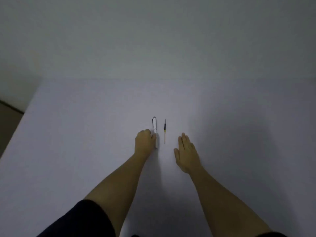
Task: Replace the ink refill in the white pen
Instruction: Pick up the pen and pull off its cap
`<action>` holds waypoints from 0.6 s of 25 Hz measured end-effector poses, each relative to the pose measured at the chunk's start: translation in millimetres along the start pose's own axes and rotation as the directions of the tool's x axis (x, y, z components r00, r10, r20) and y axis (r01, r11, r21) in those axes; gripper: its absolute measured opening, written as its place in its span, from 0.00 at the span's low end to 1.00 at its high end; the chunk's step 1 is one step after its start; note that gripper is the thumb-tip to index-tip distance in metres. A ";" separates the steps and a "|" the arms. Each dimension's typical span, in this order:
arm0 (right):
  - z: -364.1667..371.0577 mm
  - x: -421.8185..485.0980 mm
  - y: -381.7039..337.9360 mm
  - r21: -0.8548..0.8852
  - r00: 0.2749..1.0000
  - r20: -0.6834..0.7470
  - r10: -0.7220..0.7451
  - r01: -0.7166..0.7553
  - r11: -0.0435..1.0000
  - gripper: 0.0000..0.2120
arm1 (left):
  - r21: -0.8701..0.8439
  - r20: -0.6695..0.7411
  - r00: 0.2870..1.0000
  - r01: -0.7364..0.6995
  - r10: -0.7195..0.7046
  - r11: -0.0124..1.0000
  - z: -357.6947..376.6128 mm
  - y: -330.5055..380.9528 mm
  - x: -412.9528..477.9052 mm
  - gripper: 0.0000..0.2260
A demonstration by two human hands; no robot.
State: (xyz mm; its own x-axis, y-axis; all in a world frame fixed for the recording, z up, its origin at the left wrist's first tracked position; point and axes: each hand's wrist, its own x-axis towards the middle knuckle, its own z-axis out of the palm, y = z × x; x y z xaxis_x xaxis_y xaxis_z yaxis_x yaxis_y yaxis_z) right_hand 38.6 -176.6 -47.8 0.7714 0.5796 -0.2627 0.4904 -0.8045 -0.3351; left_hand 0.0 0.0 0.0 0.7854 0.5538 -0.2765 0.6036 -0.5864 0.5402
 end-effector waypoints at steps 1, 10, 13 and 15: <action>3.6 0.8 0.8 0.008 0.999 -0.032 0.007 -0.007 1.000 0.27 | -0.022 -0.028 1.000 0.013 -0.013 1.000 3.2 3.3 4.5 0.12; 22.0 2.3 9.6 -0.005 0.986 -0.167 0.006 -0.007 1.000 0.27 | 0.000 -0.093 0.979 0.183 -0.182 0.983 28.8 22.5 31.3 0.08; 19.1 1.8 8.3 0.045 0.988 -0.154 0.006 0.001 0.999 0.26 | -0.094 -0.127 0.974 0.179 -0.190 0.979 23.7 21.6 23.8 0.08; 8.5 4.0 4.8 0.244 0.990 -0.129 0.061 -0.028 0.969 0.24 | -0.185 -0.146 0.983 0.084 -0.112 0.979 14.5 20.8 15.8 0.07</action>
State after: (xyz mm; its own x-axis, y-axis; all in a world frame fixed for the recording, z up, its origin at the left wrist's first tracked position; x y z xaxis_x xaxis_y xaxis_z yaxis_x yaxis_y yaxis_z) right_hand 40.6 -177.1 -58.2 0.8457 0.5079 -0.1634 0.3552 -0.7645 -0.5380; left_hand 26.9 -12.1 -4.7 0.6845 0.6963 -0.2160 0.6314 -0.4181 0.6531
